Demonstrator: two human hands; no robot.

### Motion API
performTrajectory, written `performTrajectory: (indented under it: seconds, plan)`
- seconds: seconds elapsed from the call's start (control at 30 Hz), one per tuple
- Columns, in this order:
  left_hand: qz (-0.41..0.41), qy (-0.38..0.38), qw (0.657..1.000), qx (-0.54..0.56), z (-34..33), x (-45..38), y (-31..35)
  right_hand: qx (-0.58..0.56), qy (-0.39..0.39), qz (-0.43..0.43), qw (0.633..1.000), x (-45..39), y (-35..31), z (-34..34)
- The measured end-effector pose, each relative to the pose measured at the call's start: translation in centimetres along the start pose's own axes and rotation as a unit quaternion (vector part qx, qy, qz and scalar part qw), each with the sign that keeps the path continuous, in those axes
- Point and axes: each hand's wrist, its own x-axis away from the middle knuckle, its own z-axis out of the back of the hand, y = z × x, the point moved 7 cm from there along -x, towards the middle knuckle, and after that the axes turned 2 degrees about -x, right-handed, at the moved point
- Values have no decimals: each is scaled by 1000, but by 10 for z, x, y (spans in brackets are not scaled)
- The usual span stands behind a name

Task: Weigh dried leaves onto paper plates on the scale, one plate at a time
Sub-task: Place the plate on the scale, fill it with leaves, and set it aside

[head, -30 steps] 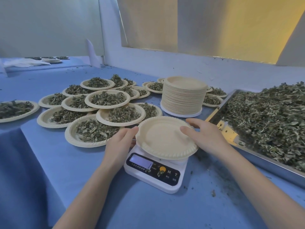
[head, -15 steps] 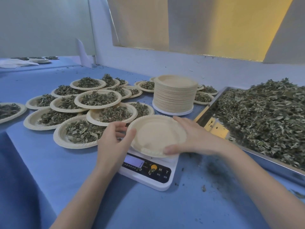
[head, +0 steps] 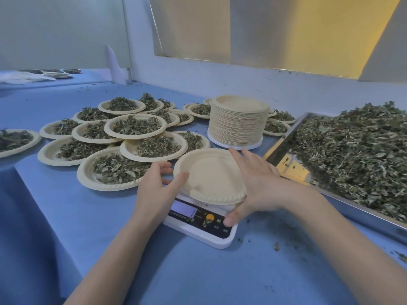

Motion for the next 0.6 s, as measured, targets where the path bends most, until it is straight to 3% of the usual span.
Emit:
performTrajectory:
  seconds: [0.27, 0.6]
  plan:
    - [9, -3, 1000, -5, 0, 1, 1, 23, -35, 5, 999, -3, -15, 7]
    - [-18, 24, 1000, -2, 5, 0, 3, 31, 1, 41, 999, -3, -18, 9]
